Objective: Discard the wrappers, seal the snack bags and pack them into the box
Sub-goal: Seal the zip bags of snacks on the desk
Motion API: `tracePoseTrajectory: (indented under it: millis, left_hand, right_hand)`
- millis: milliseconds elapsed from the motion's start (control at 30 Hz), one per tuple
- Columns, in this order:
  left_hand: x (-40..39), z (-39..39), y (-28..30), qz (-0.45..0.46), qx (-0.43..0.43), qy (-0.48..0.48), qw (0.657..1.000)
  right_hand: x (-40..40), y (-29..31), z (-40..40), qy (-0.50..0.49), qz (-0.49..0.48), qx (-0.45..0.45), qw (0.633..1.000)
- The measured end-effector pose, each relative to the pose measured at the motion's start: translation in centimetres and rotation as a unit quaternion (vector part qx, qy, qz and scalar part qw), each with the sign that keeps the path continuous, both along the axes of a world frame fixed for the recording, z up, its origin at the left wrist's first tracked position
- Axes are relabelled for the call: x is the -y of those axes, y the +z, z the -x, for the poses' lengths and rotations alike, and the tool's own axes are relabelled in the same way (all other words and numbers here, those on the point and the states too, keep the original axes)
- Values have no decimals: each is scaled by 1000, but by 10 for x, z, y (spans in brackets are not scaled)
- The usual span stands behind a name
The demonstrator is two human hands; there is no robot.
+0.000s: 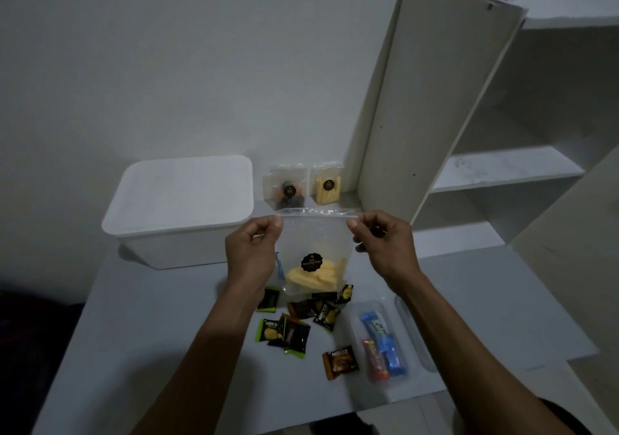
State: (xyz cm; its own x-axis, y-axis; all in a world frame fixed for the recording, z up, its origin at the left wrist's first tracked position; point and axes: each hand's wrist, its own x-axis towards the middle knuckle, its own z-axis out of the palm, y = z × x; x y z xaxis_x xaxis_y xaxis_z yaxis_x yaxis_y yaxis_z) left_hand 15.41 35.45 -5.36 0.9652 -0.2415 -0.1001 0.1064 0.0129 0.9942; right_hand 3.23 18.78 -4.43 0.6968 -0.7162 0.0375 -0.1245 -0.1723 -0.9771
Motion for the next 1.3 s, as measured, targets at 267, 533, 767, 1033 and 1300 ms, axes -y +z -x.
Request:
tracePoseTrajectory:
  millis: [267, 533, 767, 1033, 1300]
  left_hand:
    - [75, -48, -36, -35, 0, 18, 999]
    - [171, -121, -72, -62, 8, 36, 997]
    - [227, -160, -107, -125, -7, 61, 990]
    - [252, -180, -129, -121, -29, 92, 988]
    - [258, -185, -131, -152, -8, 93, 984]
  right_hand:
    - [67, -31, -55, -63, -7, -19, 998]
    - [151, -71, -139, -115, 17, -29, 993]
    - [199, -119, -194, -171, 63, -89, 979]
    - [210, -147, -231, -194, 56, -127, 971]
    - [211, -149, -237, -186, 54, -147, 970]
